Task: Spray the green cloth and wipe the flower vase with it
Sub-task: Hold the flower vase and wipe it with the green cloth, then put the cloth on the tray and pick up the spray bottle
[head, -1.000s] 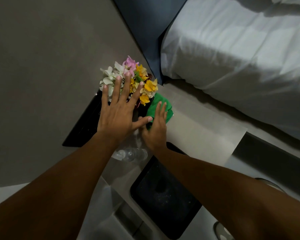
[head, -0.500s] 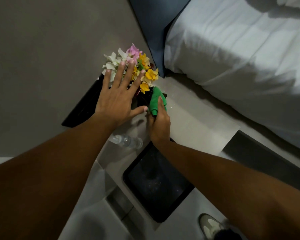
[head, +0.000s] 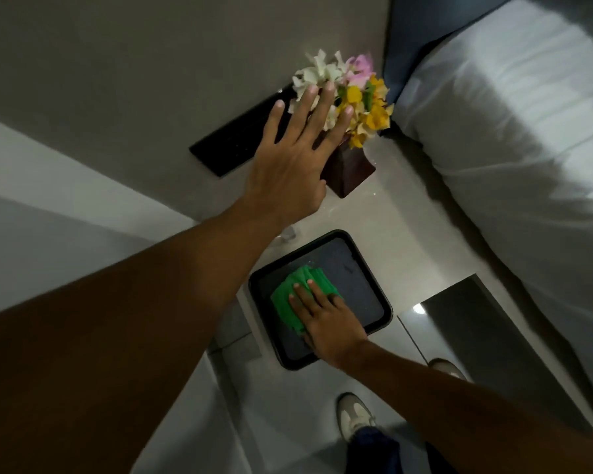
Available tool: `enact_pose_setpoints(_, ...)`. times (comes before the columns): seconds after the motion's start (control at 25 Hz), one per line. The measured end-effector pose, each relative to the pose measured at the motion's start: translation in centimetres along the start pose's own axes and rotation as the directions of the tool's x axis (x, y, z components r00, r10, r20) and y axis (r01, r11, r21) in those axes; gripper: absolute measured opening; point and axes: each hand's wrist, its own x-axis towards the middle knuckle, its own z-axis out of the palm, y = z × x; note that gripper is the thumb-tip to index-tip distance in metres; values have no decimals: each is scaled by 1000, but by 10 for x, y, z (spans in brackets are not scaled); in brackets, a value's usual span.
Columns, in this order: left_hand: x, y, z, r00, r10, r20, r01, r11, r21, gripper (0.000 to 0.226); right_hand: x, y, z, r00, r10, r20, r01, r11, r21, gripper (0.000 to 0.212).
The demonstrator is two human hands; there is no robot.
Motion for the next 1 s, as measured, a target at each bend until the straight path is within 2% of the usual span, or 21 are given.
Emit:
enact_pose_setpoints(0.12, -30, -1, -6, 975, -212, -62, 201, 968, -152, 89, 4, -12, 14, 994, 61, 91, -56, 997, -59, 94)
enact_pose_setpoints(0.24, -81, 5, 0, 896, -421, -145, 353, 871, -343, 88, 3, -10, 7, 990, 61, 128, -54, 997, -58, 92)
enact_pose_setpoints(0.32, -129, 17, 17, 845, -533, -40, 459, 762, -457, 84, 7, -7, -9, 978, 35, 207, -17, 996, -84, 90)
enact_pose_setpoints(0.4, -175, 43, 43, 796, -581, 169, 578, 646, -498, 78, 10, -3, -25, 961, 20, 276, -12, 999, -32, 84)
enact_pose_setpoints(0.44, -193, 60, 58, 775, -567, 278, 622, 609, -493, 76, 12, 0, -31, 956, 7, 293, -20, 999, 42, 80)
enact_pose_setpoints(0.52, -217, 96, 91, 753, -486, 443, 657, 573, -490, 70, 14, 13, -35, 959, -30, 283, -60, 951, 303, 67)
enact_pose_setpoints(0.6, -224, 122, 121, 747, -408, 525, 655, 587, -476, 64, 13, 26, -36, 963, -7, 268, -169, 760, 627, 53)
enact_pose_setpoints(0.68, -222, 138, 138, 721, -380, 580, 668, 604, -435, 60, 11, 31, -37, 968, 76, 239, -239, 577, 781, 45)
enact_pose_setpoints(0.72, -219, 144, 142, 708, -382, 594, 678, 605, -418, 60, 11, 31, -38, 973, 148, 175, -228, 563, 795, 41)
enact_pose_setpoints(0.8, -214, 144, 142, 689, -377, 618, 686, 614, -390, 63, 19, 26, -50, 951, 294, -93, -134, 667, 733, 39)
enact_pose_setpoints(0.88, -212, 136, 137, 690, -348, 635, 673, 632, -385, 62, 39, 17, -70, 886, 356, -299, -53, 716, 696, 63)
enact_pose_setpoints(0.96, -212, 125, 132, 695, -306, 651, 641, 674, -368, 60, 69, 8, -94, 866, 379, -325, -36, 697, 716, 86)
enact_pose_setpoints(1.0, -211, 121, 131, 697, -288, 656, 626, 690, -362, 61, 84, 5, -105, 866, 395, -307, -55, 686, 726, 89)
